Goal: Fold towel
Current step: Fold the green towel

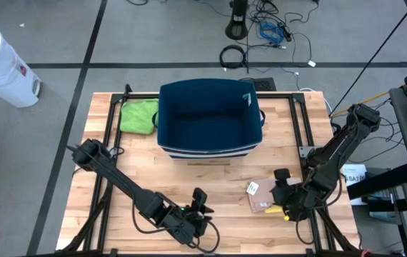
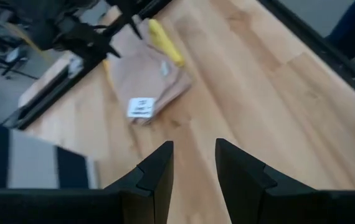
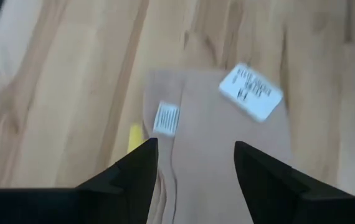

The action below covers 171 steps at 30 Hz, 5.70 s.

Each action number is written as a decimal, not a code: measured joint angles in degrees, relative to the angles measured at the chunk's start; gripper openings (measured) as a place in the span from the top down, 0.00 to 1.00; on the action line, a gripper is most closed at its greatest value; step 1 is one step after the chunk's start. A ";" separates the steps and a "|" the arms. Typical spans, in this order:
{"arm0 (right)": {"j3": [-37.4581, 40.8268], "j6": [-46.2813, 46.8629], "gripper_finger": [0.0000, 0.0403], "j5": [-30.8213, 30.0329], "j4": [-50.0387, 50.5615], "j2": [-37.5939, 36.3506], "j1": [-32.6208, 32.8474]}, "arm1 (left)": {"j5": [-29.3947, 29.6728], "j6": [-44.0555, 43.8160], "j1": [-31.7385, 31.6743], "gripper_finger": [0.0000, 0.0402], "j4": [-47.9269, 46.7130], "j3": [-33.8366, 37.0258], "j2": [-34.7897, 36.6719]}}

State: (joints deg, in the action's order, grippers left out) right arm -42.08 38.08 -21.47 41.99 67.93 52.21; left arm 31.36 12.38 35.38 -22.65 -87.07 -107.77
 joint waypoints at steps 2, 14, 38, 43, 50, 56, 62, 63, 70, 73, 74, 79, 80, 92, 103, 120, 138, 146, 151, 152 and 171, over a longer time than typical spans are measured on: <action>-0.70 -1.36 0.51 -1.70 -0.53 -0.01 -0.02 | 1.13 0.22 0.00 0.69 -1.31 0.00 1.39; -1.57 -9.05 0.51 -8.75 -6.86 -0.04 -1.53 | 4.78 0.46 -0.22 0.69 -11.50 0.02 8.42; -1.55 -23.29 0.51 -8.49 -24.44 -0.01 -7.58 | 4.77 -0.24 -0.22 0.69 -10.78 0.00 8.42; -1.55 -22.92 0.51 -8.47 -24.54 -0.01 -7.58 | 4.78 -0.24 -0.22 0.69 -10.78 0.02 8.41; -1.55 -23.71 0.51 -8.49 -24.52 -0.01 -7.57 | 4.76 -0.22 -0.22 0.69 -10.76 0.01 8.39; -1.55 -24.25 0.51 -8.68 -24.52 -0.01 -7.65 | 4.76 -0.22 -0.22 0.69 -10.76 0.01 8.39; -1.55 -25.13 0.51 -8.71 -24.54 -0.01 -8.35 | 4.76 -0.20 -0.22 0.69 -10.76 0.02 8.39; -1.55 -25.13 0.51 -8.73 -24.56 -0.01 -8.44 | 4.76 -0.20 -0.22 0.69 -10.76 0.02 8.39; -1.55 -25.12 0.51 -8.75 -24.58 0.03 -8.66 | 4.76 -0.15 -0.22 0.69 -10.76 0.00 8.39; -1.55 -25.97 0.51 -8.74 -24.58 0.03 -8.74 | 4.76 -0.15 -0.22 0.69 -10.76 0.00 8.39; -1.55 -26.46 0.51 -8.73 -24.60 0.03 -8.85 | 4.76 -0.15 -0.22 0.69 -10.76 0.00 8.39; -1.55 -26.65 0.51 -8.45 -24.58 0.03 -9.49 | 4.78 1.49 -0.26 0.69 -10.53 0.00 8.37; -1.55 -26.52 0.51 -8.46 -24.58 0.03 -9.50 | 4.76 4.40 -0.53 0.69 -9.84 0.00 8.37; -1.55 -25.56 0.51 -8.51 -24.54 0.03 -9.51 | 4.76 17.88 -4.15 0.69 -8.00 0.00 8.35; -1.54 -25.65 0.51 -8.53 -24.10 0.03 -9.49 | 2.99 5.43 -5.14 0.69 -6.80 -0.02 8.35; -1.53 -25.43 0.51 -8.57 -23.74 0.03 -9.49 | -3.51 -6.38 -5.90 0.69 -8.15 -0.01 8.31; -1.53 -24.01 0.51 -8.26 -23.34 3.39 -9.49 | -3.87 -17.74 -9.57 0.69 -12.19 22.54 11.91; -1.51 -24.08 0.51 -8.25 -23.19 4.22 -9.46 | -3.43 -25.50 -11.40 0.69 -8.95 37.80 23.91; -1.51 -24.17 0.51 -8.27 -23.31 4.18 -9.46 | 2.83 -32.76 -11.95 0.69 -8.74 46.48 33.25; -1.53 -24.17 0.51 -8.27 -23.34 4.18 -9.46 | 4.43 -34.24 -12.04 0.69 -8.65 48.06 34.85; -1.53 -23.77 0.51 -8.33 -23.73 4.16 -9.49 | 15.69 -41.29 -28.36 0.56 -9.16 61.51 43.54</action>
State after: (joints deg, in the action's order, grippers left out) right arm -43.62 14.31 -29.80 18.26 72.10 42.72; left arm 47.05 -28.91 7.02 -31.80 -25.56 -64.23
